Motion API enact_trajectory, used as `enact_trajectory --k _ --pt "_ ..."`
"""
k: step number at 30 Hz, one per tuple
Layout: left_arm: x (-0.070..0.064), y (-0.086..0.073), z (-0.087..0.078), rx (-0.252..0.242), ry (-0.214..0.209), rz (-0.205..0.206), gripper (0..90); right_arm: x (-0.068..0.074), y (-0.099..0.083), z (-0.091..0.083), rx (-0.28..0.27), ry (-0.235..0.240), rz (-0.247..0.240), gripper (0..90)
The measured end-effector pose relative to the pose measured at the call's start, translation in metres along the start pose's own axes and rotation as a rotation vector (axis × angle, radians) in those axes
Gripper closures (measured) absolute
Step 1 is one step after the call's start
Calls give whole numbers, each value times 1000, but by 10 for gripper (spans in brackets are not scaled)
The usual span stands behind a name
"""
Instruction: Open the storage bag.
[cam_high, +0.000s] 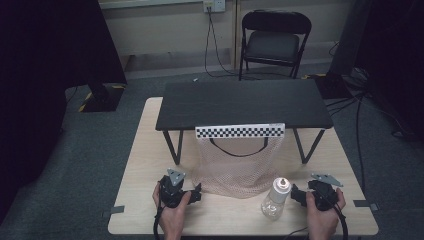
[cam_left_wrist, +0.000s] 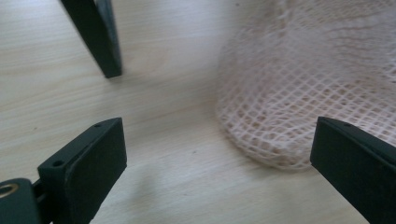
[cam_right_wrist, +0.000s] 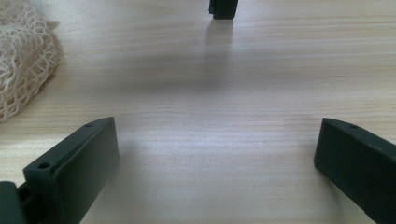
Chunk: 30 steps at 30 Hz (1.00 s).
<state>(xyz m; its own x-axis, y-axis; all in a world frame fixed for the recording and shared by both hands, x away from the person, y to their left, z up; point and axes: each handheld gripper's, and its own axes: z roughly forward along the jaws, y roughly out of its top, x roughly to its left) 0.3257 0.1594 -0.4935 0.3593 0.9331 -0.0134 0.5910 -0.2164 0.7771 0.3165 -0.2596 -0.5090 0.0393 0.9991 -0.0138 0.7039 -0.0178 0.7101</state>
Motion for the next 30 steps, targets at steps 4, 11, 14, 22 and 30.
enact_trajectory --k 4,11,14,22,30 --pt "-6 4 0 4 -102 54 32 0 0 0 0 0 0 0" --pt "-16 12 -4 -5 -170 134 30 0 0 0 0 0 0 0" --pt "-21 19 -7 -14 -225 182 37 0 0 0 0 0 0 0" --pt "-32 32 -13 -39 -264 235 34 0 0 0 0 0 0 0" --pt "-49 50 -18 -47 -320 319 32 0 0 0 0 0 0 0"
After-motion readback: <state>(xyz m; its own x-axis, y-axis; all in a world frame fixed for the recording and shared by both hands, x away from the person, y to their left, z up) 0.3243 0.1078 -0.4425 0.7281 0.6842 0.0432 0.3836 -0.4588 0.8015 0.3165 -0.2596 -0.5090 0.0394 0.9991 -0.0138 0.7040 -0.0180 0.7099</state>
